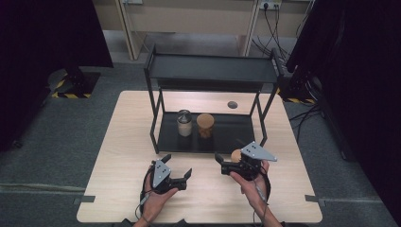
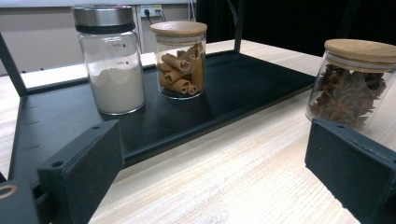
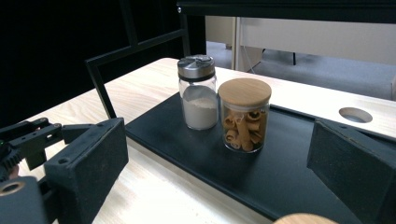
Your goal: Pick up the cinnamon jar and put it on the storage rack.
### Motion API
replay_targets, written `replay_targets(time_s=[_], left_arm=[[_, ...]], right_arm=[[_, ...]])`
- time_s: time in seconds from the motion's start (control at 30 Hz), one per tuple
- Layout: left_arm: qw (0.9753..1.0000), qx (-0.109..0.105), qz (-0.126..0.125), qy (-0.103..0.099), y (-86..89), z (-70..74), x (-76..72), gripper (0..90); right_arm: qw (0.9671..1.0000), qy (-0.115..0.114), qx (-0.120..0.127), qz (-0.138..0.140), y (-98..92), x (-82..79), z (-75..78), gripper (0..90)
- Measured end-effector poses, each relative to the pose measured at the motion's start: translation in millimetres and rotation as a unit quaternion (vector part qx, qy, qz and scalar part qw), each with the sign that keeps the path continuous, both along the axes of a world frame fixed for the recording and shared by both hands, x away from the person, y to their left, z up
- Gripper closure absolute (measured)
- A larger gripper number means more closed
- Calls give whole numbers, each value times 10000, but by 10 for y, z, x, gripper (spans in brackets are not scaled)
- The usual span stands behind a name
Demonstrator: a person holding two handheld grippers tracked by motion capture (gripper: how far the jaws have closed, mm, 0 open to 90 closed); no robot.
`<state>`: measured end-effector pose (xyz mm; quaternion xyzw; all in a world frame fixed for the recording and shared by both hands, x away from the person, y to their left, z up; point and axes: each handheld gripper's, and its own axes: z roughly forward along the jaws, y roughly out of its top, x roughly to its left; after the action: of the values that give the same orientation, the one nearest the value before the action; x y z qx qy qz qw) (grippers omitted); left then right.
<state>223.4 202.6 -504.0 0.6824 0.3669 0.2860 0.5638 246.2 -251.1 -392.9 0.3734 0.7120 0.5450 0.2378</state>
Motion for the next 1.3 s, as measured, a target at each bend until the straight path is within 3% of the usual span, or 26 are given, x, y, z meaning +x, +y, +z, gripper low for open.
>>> replay_targets(time_s=[1.3], left_arm=[[10000, -24, -3, 37, 8, 4, 11, 40]], right_arm=[[9990, -99, -36, -427, -268, -344, -139, 54]])
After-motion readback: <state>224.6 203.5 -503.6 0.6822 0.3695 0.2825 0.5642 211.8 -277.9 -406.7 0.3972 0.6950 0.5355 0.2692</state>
